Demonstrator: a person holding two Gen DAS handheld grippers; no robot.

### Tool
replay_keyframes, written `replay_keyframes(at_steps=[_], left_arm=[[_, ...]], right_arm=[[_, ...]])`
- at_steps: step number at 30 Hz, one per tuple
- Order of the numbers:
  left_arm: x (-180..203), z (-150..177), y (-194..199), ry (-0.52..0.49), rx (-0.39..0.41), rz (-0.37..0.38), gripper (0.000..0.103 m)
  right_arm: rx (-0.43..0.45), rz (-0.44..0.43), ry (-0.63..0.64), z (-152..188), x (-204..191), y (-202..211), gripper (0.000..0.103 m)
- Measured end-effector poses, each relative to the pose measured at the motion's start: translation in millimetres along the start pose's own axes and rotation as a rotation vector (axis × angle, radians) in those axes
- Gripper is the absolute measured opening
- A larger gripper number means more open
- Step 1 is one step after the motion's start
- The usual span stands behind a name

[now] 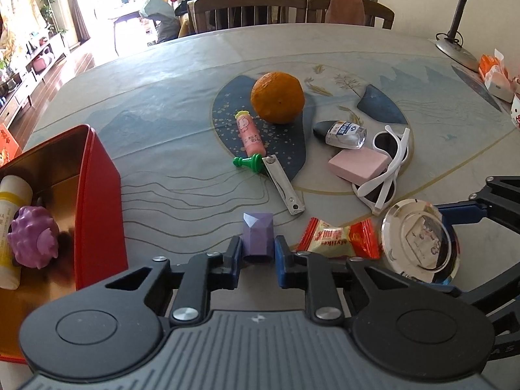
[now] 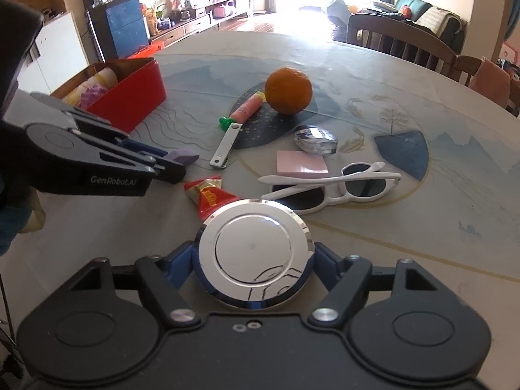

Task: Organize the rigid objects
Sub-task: 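Carry the purple block and silver tin into the red box with both grippers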

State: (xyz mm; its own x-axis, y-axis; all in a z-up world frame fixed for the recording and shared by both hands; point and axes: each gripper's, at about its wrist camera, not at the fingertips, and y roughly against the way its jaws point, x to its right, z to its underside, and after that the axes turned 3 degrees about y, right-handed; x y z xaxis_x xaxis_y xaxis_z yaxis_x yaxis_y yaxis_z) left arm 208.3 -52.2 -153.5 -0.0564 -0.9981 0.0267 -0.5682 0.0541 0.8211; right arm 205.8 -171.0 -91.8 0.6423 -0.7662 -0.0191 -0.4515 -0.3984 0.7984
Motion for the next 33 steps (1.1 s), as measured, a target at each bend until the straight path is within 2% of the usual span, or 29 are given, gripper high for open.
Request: replay_keyframes(at_steps=[8,17,23,33], left_arm=[[-10,-2,7,0.042,0.006,0.004,0.02],[-22,-8,37,0.086,0.029,0.007,0.02],[-39,-11,66,0.118,0.069,0.014,0.02],[-79,-8,105,0.163,0.129,-0.023,0.02]], right_arm=[[0.023,0.022,-0.025,-5,-1,20,0.076],[0.055,0.045,-0.012,-28,-15,40,0.076],[0.099,0.033,0.012,-47,-31,52,0.076],[0.167,0.001,0.075,-83,-71,56,0.076]])
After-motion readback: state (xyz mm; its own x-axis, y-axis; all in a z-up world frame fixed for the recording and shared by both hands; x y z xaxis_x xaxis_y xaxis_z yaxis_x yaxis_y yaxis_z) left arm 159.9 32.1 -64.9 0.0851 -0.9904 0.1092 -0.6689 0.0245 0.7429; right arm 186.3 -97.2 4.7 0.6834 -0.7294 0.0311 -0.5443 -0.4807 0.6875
